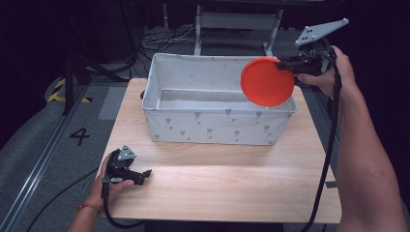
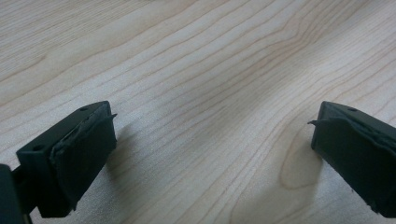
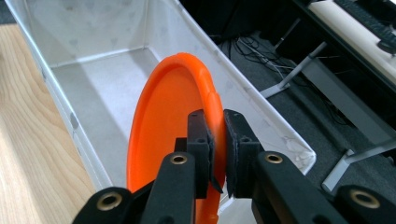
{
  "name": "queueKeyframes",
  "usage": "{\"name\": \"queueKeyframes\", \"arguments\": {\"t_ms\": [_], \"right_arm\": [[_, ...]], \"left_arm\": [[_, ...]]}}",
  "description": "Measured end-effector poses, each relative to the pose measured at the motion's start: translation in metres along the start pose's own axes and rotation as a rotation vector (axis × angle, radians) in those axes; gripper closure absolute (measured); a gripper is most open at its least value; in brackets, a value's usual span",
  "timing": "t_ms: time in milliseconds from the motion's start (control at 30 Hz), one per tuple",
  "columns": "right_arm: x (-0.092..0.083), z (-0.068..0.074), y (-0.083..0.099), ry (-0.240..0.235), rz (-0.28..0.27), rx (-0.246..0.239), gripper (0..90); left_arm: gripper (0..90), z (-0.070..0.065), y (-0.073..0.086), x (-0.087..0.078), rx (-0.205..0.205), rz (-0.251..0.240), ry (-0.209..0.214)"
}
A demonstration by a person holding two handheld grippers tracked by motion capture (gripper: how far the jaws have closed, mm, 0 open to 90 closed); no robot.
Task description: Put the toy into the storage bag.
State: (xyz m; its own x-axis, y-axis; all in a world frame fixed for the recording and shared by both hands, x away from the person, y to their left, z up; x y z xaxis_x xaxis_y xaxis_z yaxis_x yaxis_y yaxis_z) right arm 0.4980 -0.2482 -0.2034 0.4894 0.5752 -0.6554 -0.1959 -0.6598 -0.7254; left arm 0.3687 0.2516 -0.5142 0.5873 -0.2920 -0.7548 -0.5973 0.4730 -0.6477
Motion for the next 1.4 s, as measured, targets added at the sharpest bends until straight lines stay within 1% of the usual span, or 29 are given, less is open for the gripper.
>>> {"name": "queueKeyframes", "arguments": {"t_ms": [33, 167, 233, 433, 500, 567, 633, 667, 700, 733, 767, 800, 833, 900, 933, 967, 1033, 1133, 1233, 1267, 1333, 1367, 1400], "right_arm": [[0.003, 0.0, 0.0, -0.002, 0.002, 0.0, 82.3], [0.017, -0.001, 0.005, -0.038, -0.014, 0.004, 82.3], [0.024, -0.002, 0.009, -0.048, -0.003, 0.005, 82.3], [0.047, -0.001, 0.02, -0.088, 0.052, -0.013, 82.3], [0.055, 0.001, 0.024, -0.115, 0.075, -0.032, 82.3], [0.06, 0.001, 0.028, -0.128, 0.1, -0.034, 82.3], [0.064, 0.002, 0.033, -0.143, 0.13, -0.048, 82.2], [0.064, 0.002, 0.033, -0.143, 0.13, -0.048, 82.2], [0.068, 0.003, 0.037, -0.155, 0.163, -0.06, 82.2], [0.068, 0.003, 0.037, -0.155, 0.163, -0.06, 82.2], [0.071, 0.005, 0.041, -0.164, 0.193, -0.068, 82.2], [0.072, 0.006, 0.042, -0.168, 0.205, -0.08, 82.2], [0.072, 0.006, 0.042, -0.168, 0.205, -0.08, 82.2], [0.074, 0.009, 0.042, -0.188, 0.233, -0.099, 82.2], [0.075, 0.011, 0.041, -0.206, 0.246, -0.11, 82.1], [0.076, 0.012, 0.041, -0.21, 0.261, -0.114, 82.1], [0.078, 0.013, 0.042, -0.225, 0.303, -0.12, 82.0], [0.079, 0.013, 0.044, -0.241, 0.35, -0.122, 81.7], [0.08, 0.012, 0.045, -0.246, 0.362, -0.12, 81.7], [0.081, 0.012, 0.046, -0.261, 0.377, -0.118, 81.5], [0.084, 0.012, 0.047, -0.269, 0.402, -0.122, 81.5], [0.084, 0.012, 0.047, -0.269, 0.402, -0.122, 81.5], [0.086, 0.012, 0.047, -0.271, 0.415, -0.121, 81.4]], "left_arm": [[0.3, 0.0, 0.0, 0.0, 0.001, -0.001, -0.004], [0.3, 0.0, 0.0, 0.0, 0.001, -0.001, -0.007], [0.4, 0.0, 0.0, 0.0, -0.002, 0.0, -0.009], [0.4, 0.0, 0.0, -0.001, -0.003, -0.001, -0.01], [0.4, 0.0, 0.0, -0.001, -0.003, 0.0, -0.01], [0.4, 0.0, 0.0, -0.001, -0.003, 0.0, -0.01], [0.4, 0.0, 0.0, -0.001, -0.003, -0.001, -0.01], [0.4, 0.0, 0.0, -0.001, -0.003, -0.001, -0.01], [0.4, 0.0, 0.0, -0.001, -0.003, 0.0, -0.01], [0.4, 0.0, 0.0, -0.001, -0.003, 0.0, -0.01], [0.4, 0.0, 0.0, -0.001, -0.003, 0.0, -0.01], [0.4, 0.0, 0.0, -0.001, -0.003, 0.0, -0.01], [0.4, 0.0, 0.0, -0.001, -0.003, -0.001, -0.01], [0.4, 0.0, 0.0, 0.0, -0.003, -0.001, -0.01], [0.4, 0.0, 0.0, 0.0, -0.003, 0.0, -0.009], [0.4, 0.0, 0.0, 0.0, -0.002, 0.0, -0.009], [0.4, 0.0, 0.0, 0.0, -0.002, 0.0, -0.009], [0.4, 0.0, 0.0, 0.0, -0.001, -0.001, -0.01], [0.4, 0.0, 0.0, 0.0, -0.001, -0.001, -0.01], [0.4, 0.0, 0.0, 0.0, -0.001, -0.001, -0.01], [0.4, 0.0, 0.0, 0.0, 0.0, -0.001, -0.01], [0.4, 0.0, 0.0, 0.0, 0.0, -0.001, -0.01], [0.4, 0.0, 0.0, 0.0, 0.0, -0.001, -0.01]]}}
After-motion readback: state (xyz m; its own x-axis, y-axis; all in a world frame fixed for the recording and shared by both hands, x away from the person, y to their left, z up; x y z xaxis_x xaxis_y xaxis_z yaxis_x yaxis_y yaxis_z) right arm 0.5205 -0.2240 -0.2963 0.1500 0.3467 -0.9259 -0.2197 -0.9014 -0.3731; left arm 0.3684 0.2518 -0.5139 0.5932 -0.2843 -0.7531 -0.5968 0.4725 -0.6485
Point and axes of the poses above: each handheld gripper's, and its own axes: x roughly forward along the jaws, y roughly out of its underside, z roughly to its left, the point moved 2 cm from there along x, roughly forward along the jaws, and after that the axes turned 9 degrees about -y, right-handed, at the moved point
